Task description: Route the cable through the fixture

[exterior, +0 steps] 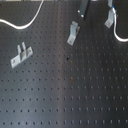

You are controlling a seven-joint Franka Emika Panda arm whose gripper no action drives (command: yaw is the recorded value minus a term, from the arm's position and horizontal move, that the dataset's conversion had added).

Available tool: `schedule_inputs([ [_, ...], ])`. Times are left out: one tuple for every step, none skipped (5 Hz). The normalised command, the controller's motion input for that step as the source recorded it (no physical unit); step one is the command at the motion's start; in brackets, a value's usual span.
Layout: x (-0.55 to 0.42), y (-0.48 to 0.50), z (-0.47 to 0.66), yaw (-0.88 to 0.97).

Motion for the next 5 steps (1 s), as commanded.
schedule_inputs([
  [-0.379,-0.005,0.08,0.33],
  [-0.295,0.109,0.06,0.09],
  [-0.342,0.225,0.03,-0.05],
  [-0.168,0.238,0.00,0.00],
  [-0.096,0.176,0.00,0.00],
])
